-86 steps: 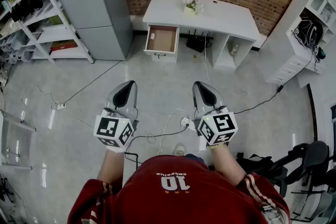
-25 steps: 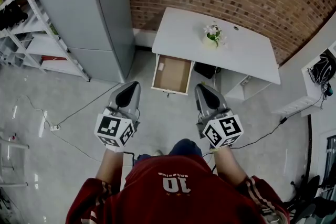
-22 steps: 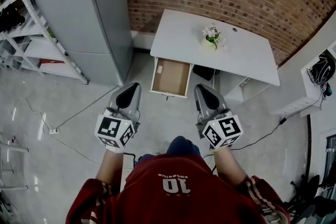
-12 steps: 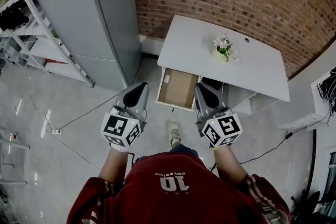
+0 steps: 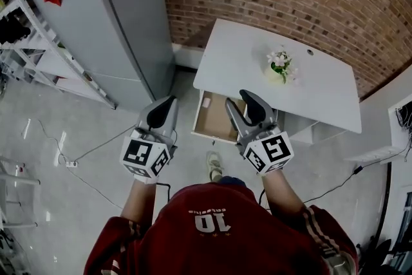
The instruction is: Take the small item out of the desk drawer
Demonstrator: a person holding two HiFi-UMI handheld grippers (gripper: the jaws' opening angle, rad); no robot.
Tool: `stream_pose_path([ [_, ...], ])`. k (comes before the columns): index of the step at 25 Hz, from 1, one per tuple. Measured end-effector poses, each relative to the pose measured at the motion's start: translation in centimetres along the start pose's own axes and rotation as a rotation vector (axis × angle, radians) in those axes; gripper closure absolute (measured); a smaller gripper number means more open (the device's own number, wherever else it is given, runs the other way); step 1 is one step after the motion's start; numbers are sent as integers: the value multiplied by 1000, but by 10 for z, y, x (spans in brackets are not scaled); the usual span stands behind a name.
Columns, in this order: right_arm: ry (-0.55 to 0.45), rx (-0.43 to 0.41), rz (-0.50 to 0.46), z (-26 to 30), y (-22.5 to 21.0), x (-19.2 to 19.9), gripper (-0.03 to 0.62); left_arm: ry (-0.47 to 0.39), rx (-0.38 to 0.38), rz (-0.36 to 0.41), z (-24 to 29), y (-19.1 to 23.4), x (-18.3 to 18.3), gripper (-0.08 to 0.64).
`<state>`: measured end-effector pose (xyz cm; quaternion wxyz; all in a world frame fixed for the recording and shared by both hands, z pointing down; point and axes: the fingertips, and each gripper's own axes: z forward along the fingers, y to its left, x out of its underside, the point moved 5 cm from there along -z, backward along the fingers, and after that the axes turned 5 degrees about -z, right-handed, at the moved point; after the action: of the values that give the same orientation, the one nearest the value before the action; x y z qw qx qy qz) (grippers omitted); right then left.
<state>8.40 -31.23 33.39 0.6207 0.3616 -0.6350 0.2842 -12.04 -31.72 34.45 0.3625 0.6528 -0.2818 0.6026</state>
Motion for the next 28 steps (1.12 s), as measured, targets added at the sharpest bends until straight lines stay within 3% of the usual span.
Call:
stream_pose_path([
  [5, 23, -15, 19, 9, -5, 13, 371, 26, 14, 6, 10, 7, 7, 557],
  [11, 62, -83, 8, 14, -13, 46, 370, 59, 36, 17, 22, 10, 17, 557],
  [14, 85, -119, 57, 14, -16, 74, 370, 74, 40, 20, 26, 12, 29, 557],
  [23, 221, -305, 116, 33, -20, 213, 370, 98, -2, 35, 46, 41, 103, 557],
  [28, 289, -325, 154, 53, -29, 307, 371, 115, 9, 49, 56, 53, 155, 557],
])
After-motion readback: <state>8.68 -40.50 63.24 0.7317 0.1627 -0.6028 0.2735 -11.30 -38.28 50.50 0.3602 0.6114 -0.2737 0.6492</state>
